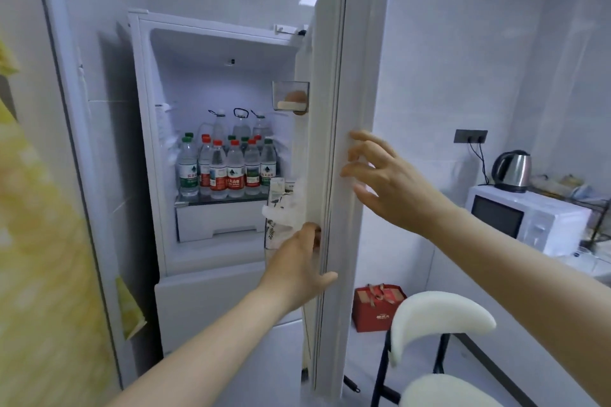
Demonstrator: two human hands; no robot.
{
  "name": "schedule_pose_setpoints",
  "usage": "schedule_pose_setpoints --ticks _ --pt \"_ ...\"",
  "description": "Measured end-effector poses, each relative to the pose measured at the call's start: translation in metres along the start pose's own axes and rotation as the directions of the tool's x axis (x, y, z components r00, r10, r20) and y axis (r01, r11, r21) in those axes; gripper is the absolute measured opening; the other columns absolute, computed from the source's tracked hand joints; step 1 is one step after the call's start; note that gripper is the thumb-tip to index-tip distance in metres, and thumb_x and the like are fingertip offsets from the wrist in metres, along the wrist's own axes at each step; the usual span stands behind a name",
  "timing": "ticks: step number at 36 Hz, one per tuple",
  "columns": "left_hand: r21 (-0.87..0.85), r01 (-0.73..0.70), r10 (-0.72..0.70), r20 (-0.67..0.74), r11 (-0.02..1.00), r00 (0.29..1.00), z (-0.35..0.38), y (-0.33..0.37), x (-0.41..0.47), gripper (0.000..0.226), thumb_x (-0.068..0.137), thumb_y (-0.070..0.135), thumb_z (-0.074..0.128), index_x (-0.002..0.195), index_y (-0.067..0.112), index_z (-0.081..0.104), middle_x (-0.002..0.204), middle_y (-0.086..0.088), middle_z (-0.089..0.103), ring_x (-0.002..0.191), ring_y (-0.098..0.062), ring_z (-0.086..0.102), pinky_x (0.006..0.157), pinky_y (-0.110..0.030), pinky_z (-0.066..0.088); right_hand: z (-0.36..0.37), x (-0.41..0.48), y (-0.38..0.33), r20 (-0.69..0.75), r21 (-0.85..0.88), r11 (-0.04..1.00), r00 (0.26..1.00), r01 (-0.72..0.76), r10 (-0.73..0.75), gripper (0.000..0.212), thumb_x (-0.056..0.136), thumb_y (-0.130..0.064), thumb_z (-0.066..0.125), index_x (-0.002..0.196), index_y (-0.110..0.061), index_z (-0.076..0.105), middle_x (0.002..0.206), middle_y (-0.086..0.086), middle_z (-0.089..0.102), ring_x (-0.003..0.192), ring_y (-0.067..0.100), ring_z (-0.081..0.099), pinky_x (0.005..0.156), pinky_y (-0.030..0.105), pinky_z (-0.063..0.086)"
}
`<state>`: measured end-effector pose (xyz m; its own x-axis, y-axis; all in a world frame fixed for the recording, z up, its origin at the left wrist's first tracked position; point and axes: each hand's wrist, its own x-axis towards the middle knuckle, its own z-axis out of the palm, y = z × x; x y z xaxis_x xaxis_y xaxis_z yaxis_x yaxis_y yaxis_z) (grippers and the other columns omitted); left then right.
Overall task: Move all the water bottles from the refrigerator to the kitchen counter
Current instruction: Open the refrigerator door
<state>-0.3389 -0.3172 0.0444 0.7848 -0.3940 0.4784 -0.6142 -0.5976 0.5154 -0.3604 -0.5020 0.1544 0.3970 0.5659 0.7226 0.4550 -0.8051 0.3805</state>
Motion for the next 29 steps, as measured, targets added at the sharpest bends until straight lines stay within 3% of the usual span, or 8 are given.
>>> schedule_pose_setpoints --ticks 4,7,10,16,21,29 --pt "0.038 -0.102 0.100 0.052 0.994 0.994 0.023 0.019 0.012 0.063 0.079 0.031 0.070 0.134 0.019 0.040 0.125 0.002 0.052 0.118 -0.015 0.046 0.102 -0.029 0.037 -0.009 -0.025 0.030 -0.011 0.050 0.995 0.996 -0.084 0.084 0.016 0.082 0.001 0.063 0.094 -0.008 0.068 0.105 0.013 0.055 0.132 0.027 0.039 0.085 0.045 0.053" --pt "0.057 -0.145 0.140 0.075 0.988 0.987 0.045 0.032 0.023 0.057 0.083 0.029 0.065 0.133 0.018 0.040 0.128 0.002 0.048 0.120 -0.014 0.040 0.101 -0.023 0.033 -0.017 -0.044 0.055 -0.019 0.066 0.989 0.991 -0.131 0.132 0.015 0.081 0.001 0.062 0.092 -0.009 0.067 0.104 0.011 0.056 0.131 0.026 0.041 0.080 0.046 0.053" --pt "0.112 -0.138 0.130 0.081 0.984 0.988 0.067 0.042 0.039 0.050 0.083 0.030 0.063 0.127 0.015 0.044 0.122 -0.002 0.045 0.117 -0.018 0.040 0.095 -0.025 0.035 -0.022 -0.064 0.082 -0.029 0.075 0.986 0.988 -0.150 0.152 0.017 0.080 0.003 0.063 0.092 -0.007 0.067 0.102 0.010 0.058 0.131 0.027 0.043 0.088 0.043 0.052" --pt "0.255 -0.074 0.042 0.132 0.964 0.990 0.102 0.057 0.072 0.032 0.083 0.028 0.061 0.108 0.009 0.052 0.111 -0.008 0.052 0.104 -0.023 0.049 0.080 -0.027 0.040 -0.021 -0.092 0.134 -0.060 0.094 0.984 0.985 -0.154 0.160 0.012 0.081 0.002 0.066 0.090 -0.005 0.068 0.099 0.010 0.060 0.130 0.028 0.044 0.101 0.023 0.037" --pt "0.333 -0.122 0.073 0.155 0.935 0.985 0.126 0.071 0.090 0.026 0.083 0.025 0.059 0.101 0.006 0.056 0.105 -0.011 0.057 0.100 -0.025 0.053 0.080 -0.029 0.040 -0.018 -0.109 0.167 -0.057 0.101 0.985 0.987 -0.141 0.147 0.008 0.081 -0.004 0.072 0.087 -0.005 0.068 0.097 0.009 0.062 0.130 0.029 0.046 0.098 0.034 0.046" --pt "0.437 -0.187 0.103 0.211 0.880 0.972 0.165 0.092 0.108 0.045 0.088 0.031 0.054 0.126 0.010 0.043 0.129 -0.008 0.043 0.122 -0.025 0.037 0.101 -0.032 0.033 -0.014 -0.132 0.212 0.008 0.054 0.981 0.982 -0.189 0.188 0.015 0.077 -0.011 0.077 0.087 -0.003 0.068 0.098 0.011 0.063 0.131 0.033 0.045 0.100 0.038 0.045"
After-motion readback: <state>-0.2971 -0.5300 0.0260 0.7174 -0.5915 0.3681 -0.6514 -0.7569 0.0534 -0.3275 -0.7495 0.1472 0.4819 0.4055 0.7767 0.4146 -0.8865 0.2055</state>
